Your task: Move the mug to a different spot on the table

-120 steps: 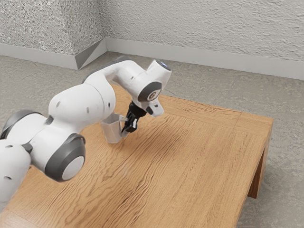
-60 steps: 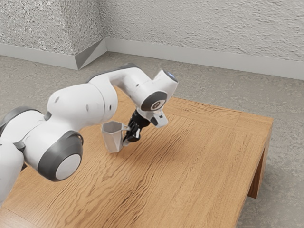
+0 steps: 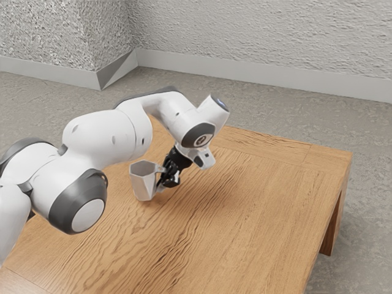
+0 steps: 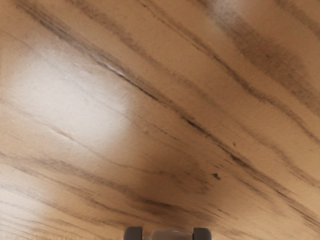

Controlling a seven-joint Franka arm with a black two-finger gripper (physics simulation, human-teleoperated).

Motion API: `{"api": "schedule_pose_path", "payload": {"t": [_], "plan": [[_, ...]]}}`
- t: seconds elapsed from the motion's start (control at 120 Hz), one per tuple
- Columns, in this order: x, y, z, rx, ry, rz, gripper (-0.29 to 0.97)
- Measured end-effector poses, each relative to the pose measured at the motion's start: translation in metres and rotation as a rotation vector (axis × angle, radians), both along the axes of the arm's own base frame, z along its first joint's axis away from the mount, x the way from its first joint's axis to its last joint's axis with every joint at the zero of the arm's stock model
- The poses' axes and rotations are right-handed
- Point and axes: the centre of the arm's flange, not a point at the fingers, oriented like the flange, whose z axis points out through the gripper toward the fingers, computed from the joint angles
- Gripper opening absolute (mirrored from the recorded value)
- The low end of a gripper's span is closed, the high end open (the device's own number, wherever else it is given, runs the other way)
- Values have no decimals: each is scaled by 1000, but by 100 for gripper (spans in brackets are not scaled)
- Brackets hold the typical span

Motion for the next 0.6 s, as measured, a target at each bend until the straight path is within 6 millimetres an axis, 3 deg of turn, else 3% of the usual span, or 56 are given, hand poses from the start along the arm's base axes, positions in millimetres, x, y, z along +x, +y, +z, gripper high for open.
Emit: {"api": "schedule_pose_path", "payload": {"t": [0.6], "plan": [[7, -1, -15, -22, -48, 5, -8]]}}
